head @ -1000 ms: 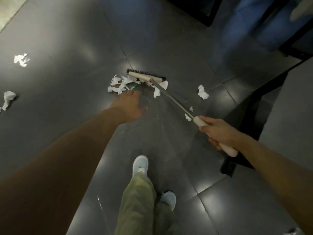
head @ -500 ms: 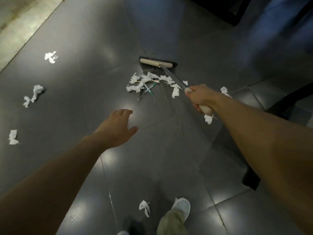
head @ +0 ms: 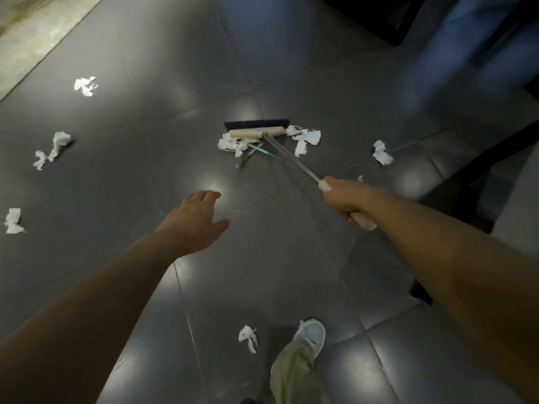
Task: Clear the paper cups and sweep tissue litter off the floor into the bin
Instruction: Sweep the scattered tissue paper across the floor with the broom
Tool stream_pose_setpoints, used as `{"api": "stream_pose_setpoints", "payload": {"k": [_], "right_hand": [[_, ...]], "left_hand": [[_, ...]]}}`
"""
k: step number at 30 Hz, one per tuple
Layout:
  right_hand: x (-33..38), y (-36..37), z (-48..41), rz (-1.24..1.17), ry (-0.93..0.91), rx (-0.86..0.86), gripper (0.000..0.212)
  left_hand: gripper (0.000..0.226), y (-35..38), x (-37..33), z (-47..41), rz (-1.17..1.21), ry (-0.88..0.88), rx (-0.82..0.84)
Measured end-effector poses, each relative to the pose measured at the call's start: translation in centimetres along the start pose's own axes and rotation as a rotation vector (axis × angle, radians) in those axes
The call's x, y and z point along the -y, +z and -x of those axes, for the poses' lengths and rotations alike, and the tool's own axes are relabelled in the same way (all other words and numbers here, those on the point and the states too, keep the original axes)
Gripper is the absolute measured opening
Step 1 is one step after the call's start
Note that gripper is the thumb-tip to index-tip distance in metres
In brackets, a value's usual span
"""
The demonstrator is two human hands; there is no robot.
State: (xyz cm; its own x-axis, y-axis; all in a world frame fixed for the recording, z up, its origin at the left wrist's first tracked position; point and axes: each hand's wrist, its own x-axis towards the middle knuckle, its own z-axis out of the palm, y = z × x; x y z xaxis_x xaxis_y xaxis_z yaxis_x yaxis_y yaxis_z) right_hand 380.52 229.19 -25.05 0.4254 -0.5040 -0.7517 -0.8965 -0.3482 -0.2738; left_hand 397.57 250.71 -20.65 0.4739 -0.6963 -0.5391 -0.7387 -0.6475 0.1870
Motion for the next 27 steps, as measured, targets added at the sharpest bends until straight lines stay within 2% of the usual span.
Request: {"api": "stream_pose_setpoints", "payload": {"k": [3,9,14,22,27], "right_hand": [[-0.9,3.1,4.8,-0.017,0.009,0.01,0.043],[-3.4,9.1,15.6,-0.066,0.026,0.01,0.047],[-7.5,9.6,20.5,-0.5,0.062,-0.16,0.035],[-8.0,7.0,17.4,-0.686,0.11,-0.369,0.035],[-10.3,4.0,13.5,-0.749,0.229,-0.431,0.037]], "left_hand": [[0.064,0.9,0.3,3.2,-0.004,0.04,-0.011],[0.063,3.6,0.6,9.3,-0.03,0.099,0.005],[0.063,5.7,-0.5,11.3,-0.028,0.146,0.022],[0.063,5.4,-1.8,10.7,-0.029,0.177,-0.033],[0.061,4.4,-2.3,9.4,-0.035,0.157,-0.041]]}}
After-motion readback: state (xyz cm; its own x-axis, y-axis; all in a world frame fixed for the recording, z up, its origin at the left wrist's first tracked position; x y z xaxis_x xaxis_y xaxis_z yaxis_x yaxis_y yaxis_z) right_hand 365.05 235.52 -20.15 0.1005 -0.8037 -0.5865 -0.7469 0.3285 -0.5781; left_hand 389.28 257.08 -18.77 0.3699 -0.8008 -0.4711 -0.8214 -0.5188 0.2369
